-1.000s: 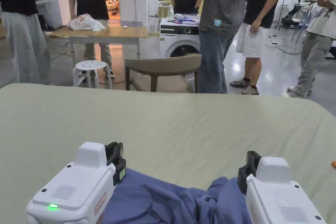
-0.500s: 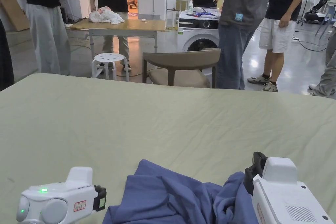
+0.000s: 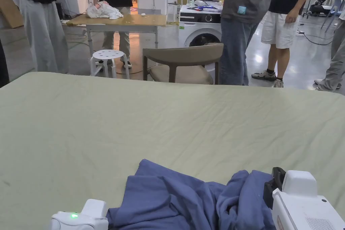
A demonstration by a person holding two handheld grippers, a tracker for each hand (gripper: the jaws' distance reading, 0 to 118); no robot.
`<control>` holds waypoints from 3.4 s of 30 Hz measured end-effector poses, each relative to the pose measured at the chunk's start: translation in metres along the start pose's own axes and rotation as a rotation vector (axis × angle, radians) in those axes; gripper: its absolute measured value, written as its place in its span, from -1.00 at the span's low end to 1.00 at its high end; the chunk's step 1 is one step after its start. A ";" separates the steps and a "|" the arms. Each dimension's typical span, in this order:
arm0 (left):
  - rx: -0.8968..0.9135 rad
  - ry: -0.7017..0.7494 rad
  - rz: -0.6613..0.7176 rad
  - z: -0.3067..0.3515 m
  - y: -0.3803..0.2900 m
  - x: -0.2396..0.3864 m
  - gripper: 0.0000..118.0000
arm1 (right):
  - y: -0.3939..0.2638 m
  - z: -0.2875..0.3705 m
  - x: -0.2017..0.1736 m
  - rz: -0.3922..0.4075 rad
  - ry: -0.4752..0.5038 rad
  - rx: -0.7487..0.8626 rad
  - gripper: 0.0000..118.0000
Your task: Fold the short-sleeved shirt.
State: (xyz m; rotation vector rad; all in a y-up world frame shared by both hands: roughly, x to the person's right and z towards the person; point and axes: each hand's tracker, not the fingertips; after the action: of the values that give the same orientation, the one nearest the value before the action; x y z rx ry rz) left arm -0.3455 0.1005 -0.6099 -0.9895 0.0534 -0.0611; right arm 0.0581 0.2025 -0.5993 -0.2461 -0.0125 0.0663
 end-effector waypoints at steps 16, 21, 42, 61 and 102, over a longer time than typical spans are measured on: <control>0.122 -0.077 -0.014 0.042 0.007 -0.007 -1.00 | -0.046 -0.056 0.083 -0.006 0.028 -0.489 0.13; 0.131 -0.088 -0.011 0.041 0.007 -0.006 -1.00 | -0.077 -0.080 0.064 -0.042 0.124 -0.609 0.09; 0.507 -0.126 0.008 0.155 0.101 -0.042 -1.00 | 0.060 -0.029 0.072 0.059 0.124 -0.287 -0.92; 0.759 0.037 -0.058 0.254 0.289 -0.067 -1.00 | 0.283 -0.057 0.048 0.141 0.049 0.074 -0.92; 0.781 -0.052 0.129 0.202 0.174 -0.075 -1.00 | 0.205 -0.009 0.028 0.278 -0.030 0.107 -0.92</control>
State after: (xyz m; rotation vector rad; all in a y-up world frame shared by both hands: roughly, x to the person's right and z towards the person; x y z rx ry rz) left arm -0.4008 0.3697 -0.6433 -0.2059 0.0404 0.0609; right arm 0.0735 0.4004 -0.6578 -0.1389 -0.0043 0.3466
